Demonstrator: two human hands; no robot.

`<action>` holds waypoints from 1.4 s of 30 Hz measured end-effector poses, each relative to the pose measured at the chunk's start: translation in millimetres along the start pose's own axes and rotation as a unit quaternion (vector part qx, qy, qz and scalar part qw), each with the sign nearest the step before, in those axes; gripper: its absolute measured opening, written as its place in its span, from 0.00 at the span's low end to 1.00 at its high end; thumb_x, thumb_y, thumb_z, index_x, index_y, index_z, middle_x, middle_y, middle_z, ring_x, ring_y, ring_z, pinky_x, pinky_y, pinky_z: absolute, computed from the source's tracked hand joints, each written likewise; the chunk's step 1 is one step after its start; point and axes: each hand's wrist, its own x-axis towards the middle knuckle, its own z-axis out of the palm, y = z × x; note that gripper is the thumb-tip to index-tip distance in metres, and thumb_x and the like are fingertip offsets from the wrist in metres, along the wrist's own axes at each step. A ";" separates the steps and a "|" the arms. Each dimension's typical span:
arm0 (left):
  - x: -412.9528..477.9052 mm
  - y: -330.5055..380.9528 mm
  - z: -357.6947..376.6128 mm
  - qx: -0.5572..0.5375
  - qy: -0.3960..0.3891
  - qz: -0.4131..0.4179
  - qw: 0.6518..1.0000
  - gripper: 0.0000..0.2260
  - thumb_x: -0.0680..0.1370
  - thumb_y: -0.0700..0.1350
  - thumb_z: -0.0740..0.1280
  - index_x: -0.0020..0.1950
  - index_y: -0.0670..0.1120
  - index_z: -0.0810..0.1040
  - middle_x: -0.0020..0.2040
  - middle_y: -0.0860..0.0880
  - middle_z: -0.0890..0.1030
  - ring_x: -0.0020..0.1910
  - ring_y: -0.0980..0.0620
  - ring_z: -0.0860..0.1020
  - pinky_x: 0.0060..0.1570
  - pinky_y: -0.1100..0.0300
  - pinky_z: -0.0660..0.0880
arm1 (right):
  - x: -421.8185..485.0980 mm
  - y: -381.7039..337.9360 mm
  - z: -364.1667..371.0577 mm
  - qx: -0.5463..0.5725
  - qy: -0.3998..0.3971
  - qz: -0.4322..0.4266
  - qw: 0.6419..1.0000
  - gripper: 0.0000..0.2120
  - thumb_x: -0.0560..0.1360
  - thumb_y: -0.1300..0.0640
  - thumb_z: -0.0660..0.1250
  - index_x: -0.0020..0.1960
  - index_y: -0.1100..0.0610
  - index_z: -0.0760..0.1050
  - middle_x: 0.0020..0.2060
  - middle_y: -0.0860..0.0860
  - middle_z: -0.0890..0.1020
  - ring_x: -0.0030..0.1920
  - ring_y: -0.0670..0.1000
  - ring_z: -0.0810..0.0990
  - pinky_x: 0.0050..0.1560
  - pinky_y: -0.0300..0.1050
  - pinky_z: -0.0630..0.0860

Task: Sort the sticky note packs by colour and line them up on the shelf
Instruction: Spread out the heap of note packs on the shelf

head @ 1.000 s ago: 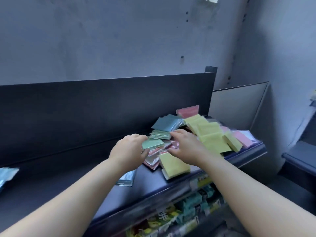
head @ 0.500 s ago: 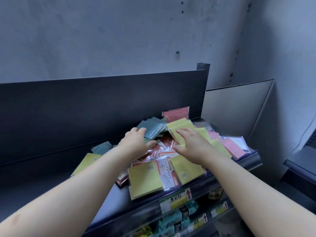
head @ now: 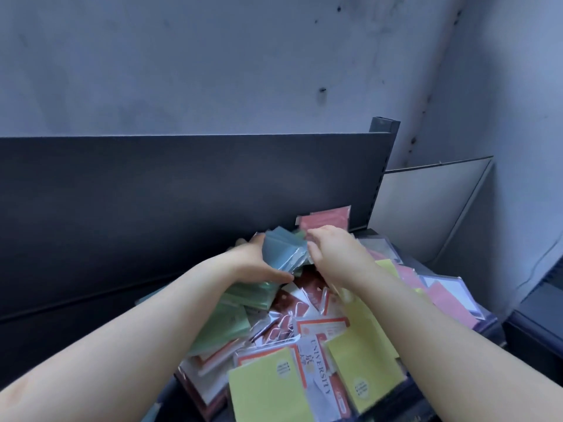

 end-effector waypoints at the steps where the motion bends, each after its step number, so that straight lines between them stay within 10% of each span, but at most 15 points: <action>1: 1.6 -0.3 0.5 -0.002 0.002 0.003 1.000 0.52 0.62 0.67 0.73 0.77 0.54 0.50 0.71 0.44 0.63 0.67 0.45 0.67 0.66 0.54 0.68 | 8.1 -2.4 3.0 -0.006 0.001 0.012 1.000 0.16 0.79 0.53 0.55 0.62 0.56 0.74 0.58 0.55 0.78 0.60 0.59 0.75 0.59 0.52 0.72; 10: -0.4 -11.1 0.4 -0.031 0.036 0.034 0.998 0.49 0.63 0.63 0.74 0.77 0.57 0.51 0.67 0.46 0.64 0.63 0.46 0.69 0.62 0.52 0.72 | 43.2 -20.8 14.4 0.058 -0.050 0.103 0.992 0.17 0.75 0.60 0.60 0.61 0.54 0.77 0.55 0.53 0.82 0.54 0.57 0.79 0.54 0.46 0.76; 20: -57.2 -5.9 -11.4 -0.119 0.145 0.030 0.982 0.46 0.66 0.59 0.75 0.76 0.60 0.50 0.66 0.49 0.63 0.64 0.49 0.68 0.60 0.54 0.74 | 14.8 -31.5 -7.3 0.243 0.123 0.024 0.962 0.16 0.78 0.62 0.58 0.64 0.58 0.76 0.61 0.53 0.79 0.63 0.52 0.75 0.63 0.43 0.69; 27: -116.2 -13.1 -15.0 -0.093 0.204 -0.046 0.974 0.45 0.68 0.59 0.74 0.77 0.56 0.51 0.69 0.49 0.62 0.66 0.49 0.65 0.60 0.57 0.69 | -21.9 -46.9 -19.0 0.300 0.237 -0.086 0.920 0.13 0.78 0.64 0.61 0.61 0.61 0.77 0.53 0.57 0.79 0.55 0.54 0.76 0.51 0.32 0.64; 42: -255.8 -119.2 -22.6 -0.077 0.281 -0.199 0.936 0.45 0.67 0.58 0.75 0.77 0.54 0.54 0.70 0.47 0.62 0.69 0.46 0.63 0.65 0.56 0.64 | -82.6 -182.6 18.6 0.382 0.078 -0.199 0.899 0.12 0.78 0.62 0.63 0.59 0.59 0.79 0.55 0.53 0.81 0.57 0.51 0.78 0.57 0.34 0.67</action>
